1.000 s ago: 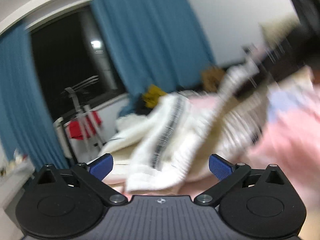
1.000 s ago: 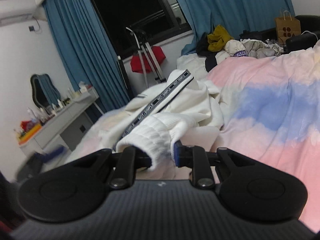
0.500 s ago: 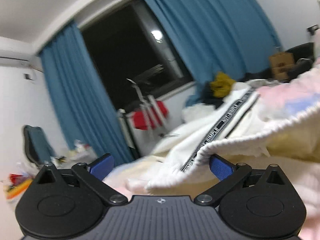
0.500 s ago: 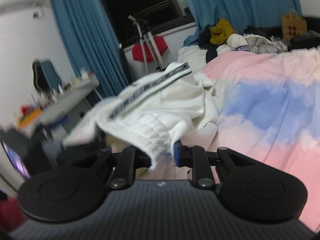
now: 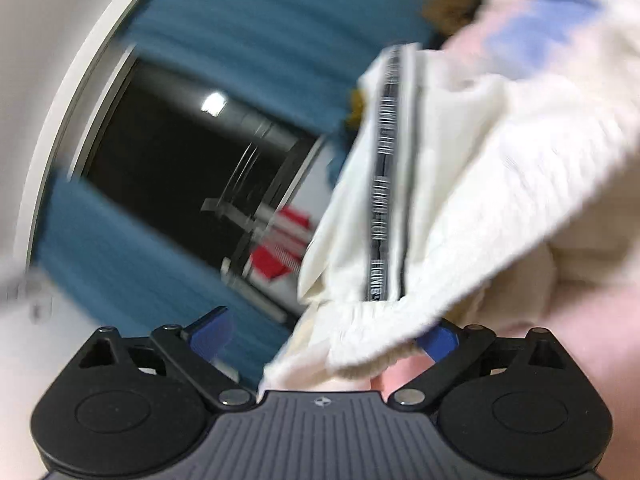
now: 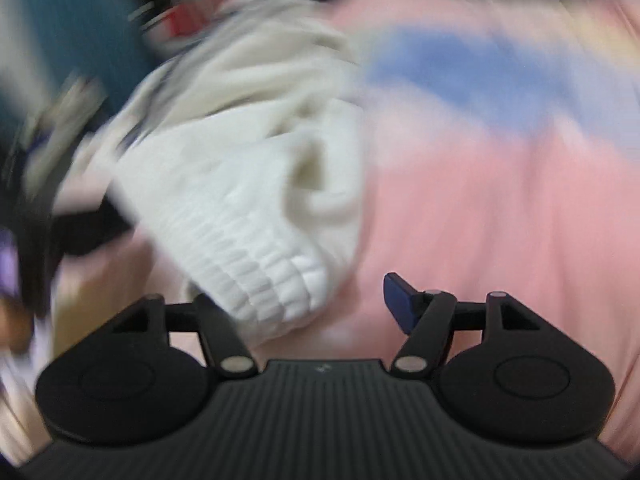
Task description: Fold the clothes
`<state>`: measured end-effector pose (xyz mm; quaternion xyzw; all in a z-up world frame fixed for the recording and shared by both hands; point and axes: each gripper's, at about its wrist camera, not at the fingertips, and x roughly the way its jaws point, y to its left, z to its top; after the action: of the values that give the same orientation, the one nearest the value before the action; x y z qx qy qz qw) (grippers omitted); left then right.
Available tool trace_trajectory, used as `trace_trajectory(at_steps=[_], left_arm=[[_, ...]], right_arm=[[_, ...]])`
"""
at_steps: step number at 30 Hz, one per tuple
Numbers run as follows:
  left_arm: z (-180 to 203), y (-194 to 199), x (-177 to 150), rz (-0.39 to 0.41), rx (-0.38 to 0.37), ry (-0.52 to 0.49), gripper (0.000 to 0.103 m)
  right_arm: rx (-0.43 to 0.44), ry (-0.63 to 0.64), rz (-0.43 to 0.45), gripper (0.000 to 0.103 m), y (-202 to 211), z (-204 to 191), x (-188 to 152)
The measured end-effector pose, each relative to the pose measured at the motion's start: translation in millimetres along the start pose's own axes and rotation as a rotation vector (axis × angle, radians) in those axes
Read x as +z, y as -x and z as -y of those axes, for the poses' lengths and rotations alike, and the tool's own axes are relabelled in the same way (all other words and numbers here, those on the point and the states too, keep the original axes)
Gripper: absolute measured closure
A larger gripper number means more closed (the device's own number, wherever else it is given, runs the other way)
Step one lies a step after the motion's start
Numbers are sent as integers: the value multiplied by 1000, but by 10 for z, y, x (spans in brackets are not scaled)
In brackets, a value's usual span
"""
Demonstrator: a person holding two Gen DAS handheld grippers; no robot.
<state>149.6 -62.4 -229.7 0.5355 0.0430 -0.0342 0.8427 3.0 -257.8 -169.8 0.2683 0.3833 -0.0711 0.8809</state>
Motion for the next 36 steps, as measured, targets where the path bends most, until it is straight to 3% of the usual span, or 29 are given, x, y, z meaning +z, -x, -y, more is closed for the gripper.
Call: trace_trajectory(at_steps=[1,2,6,8,13,17,20,22,25,26,29,31,36], left_arm=[[26,40,-3,25,-7,-28,5],[55,86,1,50,-11,-54,5],[151,193,31,119,-38,-120,5],[194,262,62,136,-29,-106,5],[102,558,216,134,-7,38,5],[-262,571,409,25,40,337,5],[-675,468,453,-117,114,621,5],[-936,322,405,-209,101,795,4],[-1008,243,383,-248,68,780,7],[-988,183,375,-247,58,726,9],[-861,149,276,-273,-60,624,37],[-810,158,175,-300,-147,600,70],[-994,414,-74,-290,-157,730,84]], right_arm=[[23,-77,1,55,19,110,28],[34,-107,19,81,62,155,55],[81,-86,157,82,356,102,145],[130,-37,240,83,543,-1,200],[216,105,397,83,890,-172,271],[202,135,386,83,883,-131,316],[180,134,348,84,795,-71,341],[179,144,321,84,735,-61,316],[185,168,282,84,666,-91,258],[187,175,267,83,646,-101,242],[193,184,217,83,574,-116,197],[196,183,192,83,531,-123,178],[228,167,138,83,489,-184,99]])
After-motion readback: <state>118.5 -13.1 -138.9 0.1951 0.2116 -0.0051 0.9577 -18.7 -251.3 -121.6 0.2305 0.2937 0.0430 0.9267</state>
